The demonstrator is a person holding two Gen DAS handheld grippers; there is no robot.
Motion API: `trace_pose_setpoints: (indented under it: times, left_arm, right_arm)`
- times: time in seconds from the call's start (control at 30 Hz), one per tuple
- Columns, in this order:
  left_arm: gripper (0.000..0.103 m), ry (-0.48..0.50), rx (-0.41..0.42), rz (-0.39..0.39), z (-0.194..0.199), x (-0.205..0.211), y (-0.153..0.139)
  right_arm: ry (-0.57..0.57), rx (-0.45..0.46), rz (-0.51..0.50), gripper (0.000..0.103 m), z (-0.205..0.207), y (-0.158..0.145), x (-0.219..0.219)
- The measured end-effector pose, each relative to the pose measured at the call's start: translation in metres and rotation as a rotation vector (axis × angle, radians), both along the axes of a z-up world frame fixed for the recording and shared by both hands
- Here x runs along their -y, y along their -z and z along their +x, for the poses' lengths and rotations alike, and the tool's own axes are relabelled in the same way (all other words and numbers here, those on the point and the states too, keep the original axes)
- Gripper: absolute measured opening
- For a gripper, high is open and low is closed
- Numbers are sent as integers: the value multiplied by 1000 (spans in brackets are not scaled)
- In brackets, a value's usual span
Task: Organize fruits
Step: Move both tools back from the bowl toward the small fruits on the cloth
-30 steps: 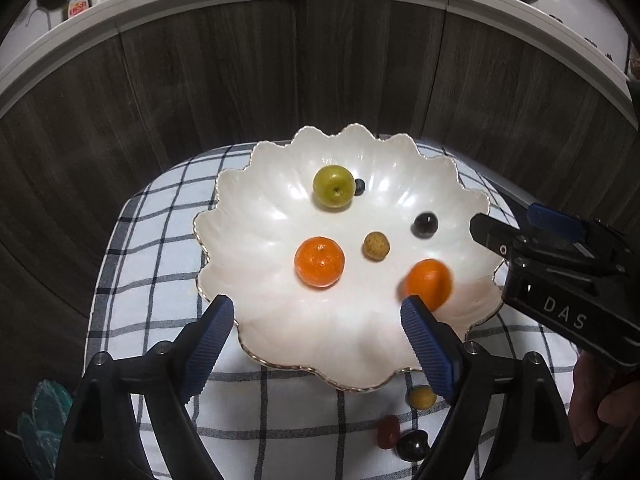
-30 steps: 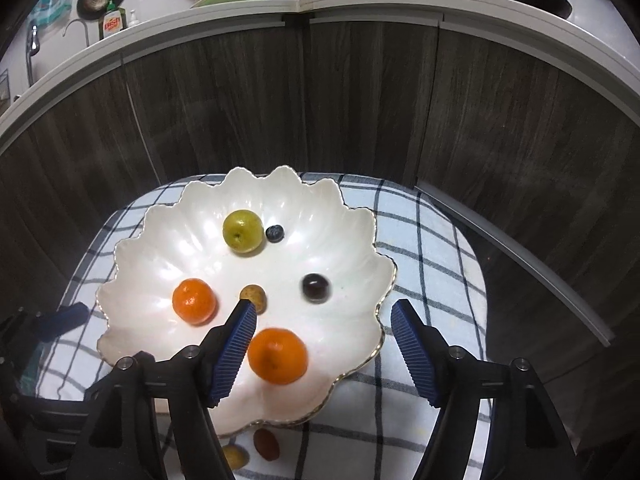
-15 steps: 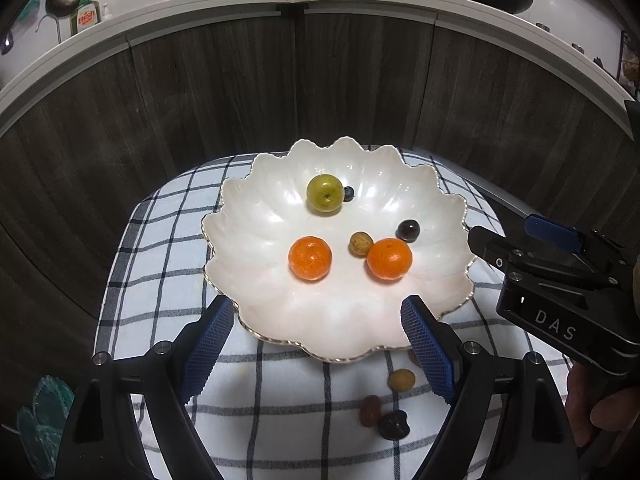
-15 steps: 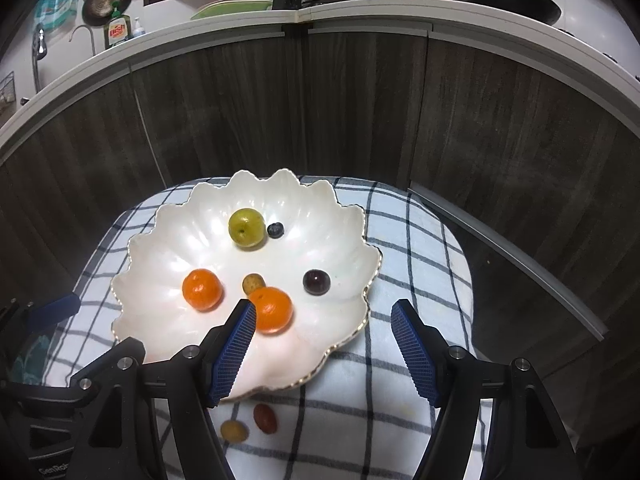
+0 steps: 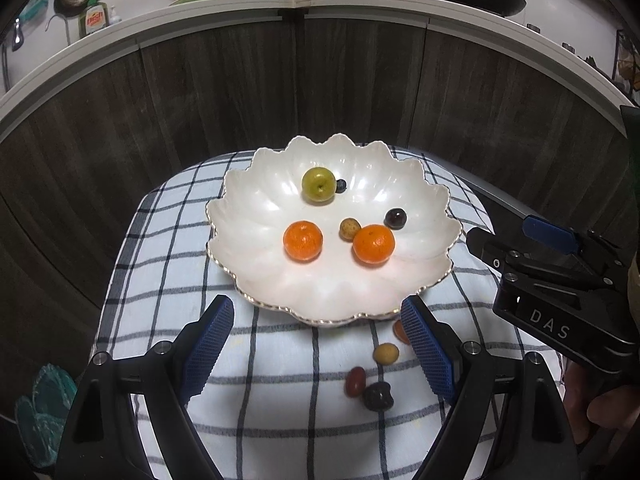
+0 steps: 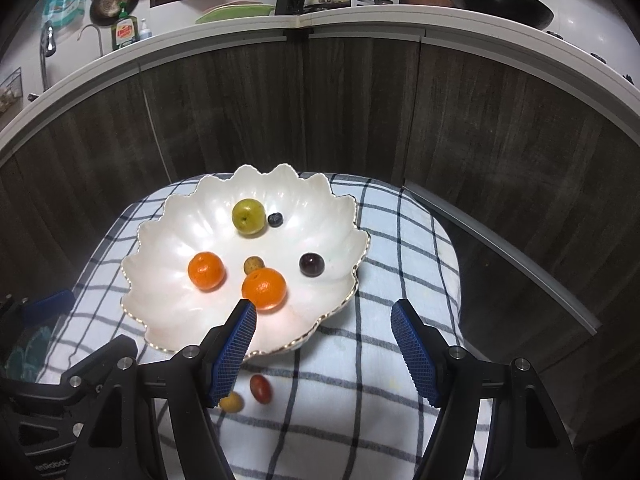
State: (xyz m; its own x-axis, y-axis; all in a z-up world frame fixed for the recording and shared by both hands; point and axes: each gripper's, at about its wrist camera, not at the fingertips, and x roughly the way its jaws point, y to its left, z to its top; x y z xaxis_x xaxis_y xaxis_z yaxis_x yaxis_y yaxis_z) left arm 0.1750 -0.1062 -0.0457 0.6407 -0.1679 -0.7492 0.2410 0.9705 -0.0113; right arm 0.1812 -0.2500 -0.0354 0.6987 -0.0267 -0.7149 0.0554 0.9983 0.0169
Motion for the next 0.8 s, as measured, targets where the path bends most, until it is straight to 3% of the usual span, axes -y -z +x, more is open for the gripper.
trace_pose_setpoints:
  times: [0.5, 0.8]
  left_arm:
    - [86, -128, -23, -49, -30, 0, 15]
    - [86, -198, -34, -34, -42, 12, 29]
  right_arm:
    - [-82, 2, 1, 71, -22, 5, -3]
    - [-148, -15, -2, 71, -30, 17, 3]
